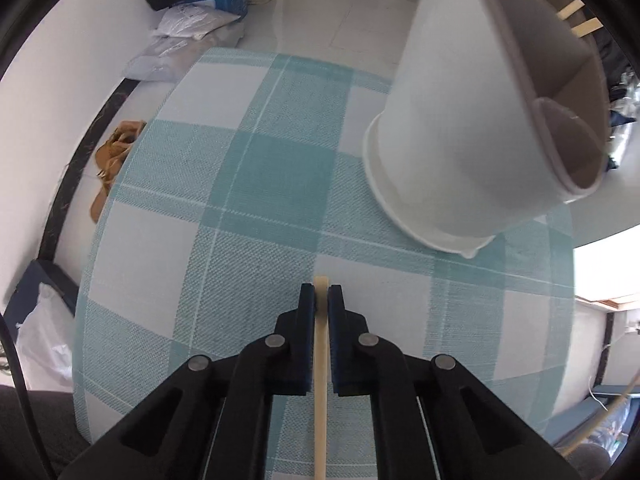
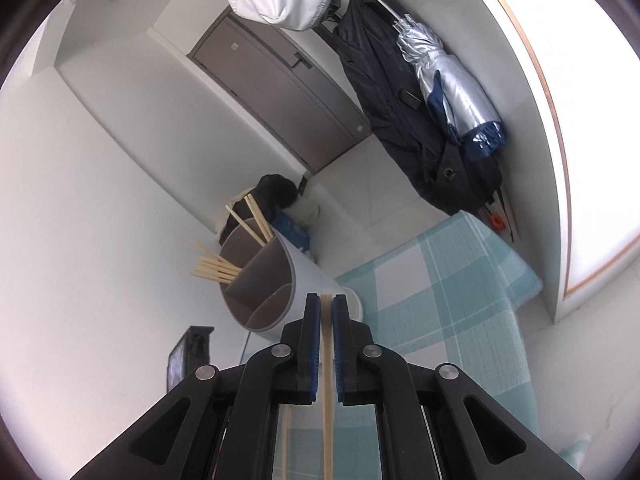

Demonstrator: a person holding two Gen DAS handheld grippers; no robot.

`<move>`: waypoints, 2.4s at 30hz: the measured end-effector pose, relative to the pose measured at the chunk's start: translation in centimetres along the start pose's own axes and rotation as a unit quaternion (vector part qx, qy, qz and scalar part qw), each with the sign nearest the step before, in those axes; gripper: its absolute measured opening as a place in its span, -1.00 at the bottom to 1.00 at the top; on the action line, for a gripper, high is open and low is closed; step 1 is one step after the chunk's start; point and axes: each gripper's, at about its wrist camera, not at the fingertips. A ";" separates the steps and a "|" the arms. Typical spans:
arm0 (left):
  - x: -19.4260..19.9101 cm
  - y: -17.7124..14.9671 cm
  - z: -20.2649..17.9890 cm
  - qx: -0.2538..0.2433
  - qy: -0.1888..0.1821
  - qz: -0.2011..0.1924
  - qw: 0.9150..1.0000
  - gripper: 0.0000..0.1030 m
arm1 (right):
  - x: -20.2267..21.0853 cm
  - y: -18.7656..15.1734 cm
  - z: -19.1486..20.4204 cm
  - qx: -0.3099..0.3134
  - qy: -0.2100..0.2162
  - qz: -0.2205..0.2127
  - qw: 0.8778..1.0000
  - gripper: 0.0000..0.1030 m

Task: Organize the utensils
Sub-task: 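Raise both held chopsticks up over the utensil holder's opening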

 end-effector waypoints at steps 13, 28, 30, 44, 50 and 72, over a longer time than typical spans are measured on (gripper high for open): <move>9.4 -5.0 -1.5 -0.080 -0.111 -0.183 0.974 -0.96 | 0.1 -2.3 4.6 0.113 -0.030 -0.022 0.993 -0.90; 12.5 -6.4 -0.9 -0.146 -0.133 -0.235 0.952 -0.96 | -0.6 -5.0 9.6 0.217 -0.052 -0.043 0.974 -0.90; 12.5 -6.2 -1.0 -0.145 -0.141 -0.217 0.955 -0.96 | -0.6 -5.0 9.7 0.219 -0.055 -0.046 0.973 -0.90; 14.0 -6.4 -1.4 -0.169 -0.123 -0.192 0.959 -0.96 | -0.8 -4.9 10.3 0.226 -0.056 -0.048 0.971 -0.90; 15.8 -5.7 -1.7 -0.177 -0.135 -0.188 0.957 -0.97 | -0.4 -3.9 11.2 0.230 -0.044 -0.060 0.970 -0.90; 26.8 2.5 -4.7 -0.195 -0.185 -0.229 0.936 -0.97 | 0.4 10.0 18.7 0.293 0.002 -0.175 0.940 -0.90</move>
Point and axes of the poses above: each gripper's, at about its wrist camera, not at the fingertips, and x roughly against the way its jaws point, z to its left, y to its top, and after that the axes turned 8 degrees about z, right-handed
